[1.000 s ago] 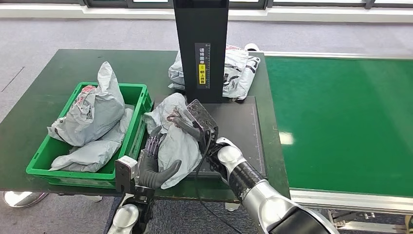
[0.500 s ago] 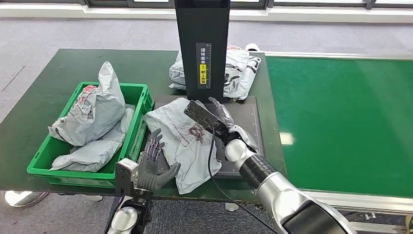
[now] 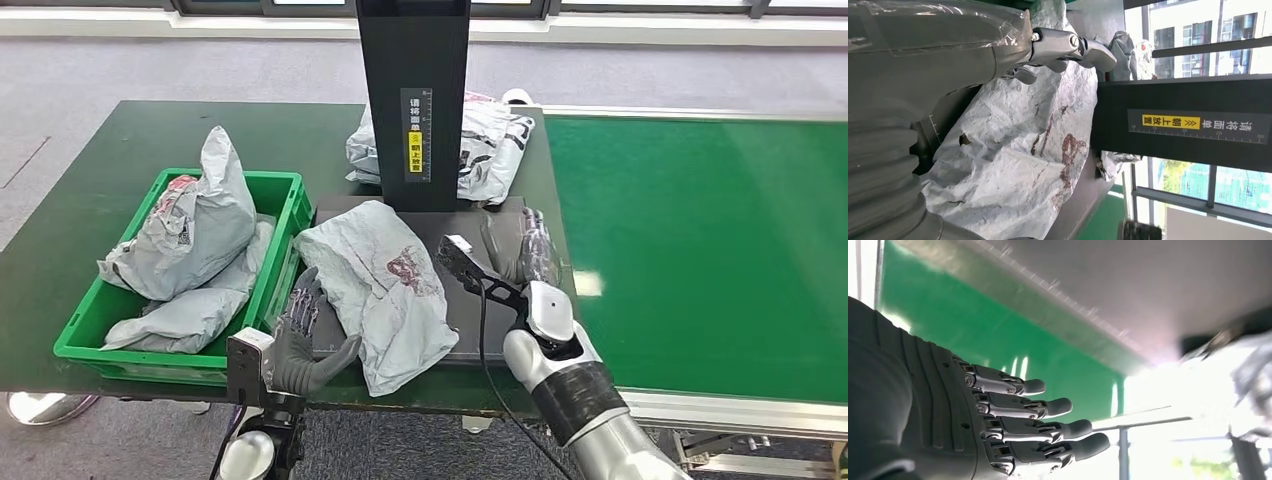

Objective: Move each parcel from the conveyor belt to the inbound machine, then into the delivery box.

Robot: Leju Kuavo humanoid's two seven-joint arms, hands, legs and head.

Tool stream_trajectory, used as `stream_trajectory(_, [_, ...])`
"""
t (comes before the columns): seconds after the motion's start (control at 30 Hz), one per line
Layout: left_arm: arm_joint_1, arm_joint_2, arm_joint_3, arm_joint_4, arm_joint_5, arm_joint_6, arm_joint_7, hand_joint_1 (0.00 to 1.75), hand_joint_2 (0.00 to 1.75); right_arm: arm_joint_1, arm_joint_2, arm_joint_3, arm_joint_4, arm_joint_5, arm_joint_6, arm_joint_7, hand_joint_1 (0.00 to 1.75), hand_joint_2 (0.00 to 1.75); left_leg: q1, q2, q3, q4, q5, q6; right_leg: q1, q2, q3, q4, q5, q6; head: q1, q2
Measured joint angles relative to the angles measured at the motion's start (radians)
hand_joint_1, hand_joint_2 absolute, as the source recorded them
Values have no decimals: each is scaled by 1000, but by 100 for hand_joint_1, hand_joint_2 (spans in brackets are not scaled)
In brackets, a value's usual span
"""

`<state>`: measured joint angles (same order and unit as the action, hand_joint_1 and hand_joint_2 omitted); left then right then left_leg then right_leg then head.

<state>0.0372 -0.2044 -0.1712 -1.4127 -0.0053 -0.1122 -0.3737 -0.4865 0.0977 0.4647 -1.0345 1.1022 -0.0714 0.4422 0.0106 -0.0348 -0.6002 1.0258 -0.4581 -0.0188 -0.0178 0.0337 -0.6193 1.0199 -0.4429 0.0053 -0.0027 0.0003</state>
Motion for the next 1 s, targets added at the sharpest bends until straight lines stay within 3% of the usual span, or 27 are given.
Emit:
stream_trajectory(0.07, [4, -4, 1, -5, -6, 0, 5, 0, 175, 45, -3, -33, -84, 21, -52, -1, 0, 0, 0, 0, 0, 0, 0, 0, 0, 0, 0, 0, 0, 0, 0, 0])
stream_trajectory(0.2, [10, -14, 2, -16, -35, 10, 14, 0, 175, 100, -3, -97, -240, 9, -134, -37, 0, 175, 0, 0, 0, 0, 0, 0, 0, 0, 0, 0, 0, 0, 0, 0])
stream_trajectory(0.27, [12, -20, 1, -19, -101, 45, 17, 0, 175, 150, -1, -129, -336, -59, -221, -117, 0, 175, 0, -1, 0, 0, 0, 0, 0, -1, 0, 0, 0, 0, 0, 0])
stream_trajectory(0.37, [3, -25, -22, -19, -328, 155, 36, 0, 175, 225, 7, -185, -472, -229, -376, -307, 0, 175, 0, -2, -1, 0, 0, 1, 0, -2, 0, 0, -1, 0, 0, 0])
stream_trajectory(0.5, [-56, -22, -103, -4, -669, 293, 92, 0, 175, 296, 16, -227, -554, -436, -425, -491, 0, 175, -1, 0, 0, 0, -2, 1, -1, -1, 1, -1, -1, 1, 0, 0])
stream_trajectory(0.73, [-208, -7, -259, 132, -1041, 343, 213, 0, 175, 364, 43, -234, -570, -649, -370, -628, 0, 175, -1, 0, 1, 0, -1, 2, -1, -2, 2, 0, 0, 1, 0, 0])
stream_trajectory(1.0, [-333, 11, -352, 364, -1108, 276, 240, 0, 175, 447, 57, -234, -568, -726, -360, -693, 0, 175, -1, 0, 0, 0, -1, 1, -1, -2, 1, 0, 0, 1, 0, 0])
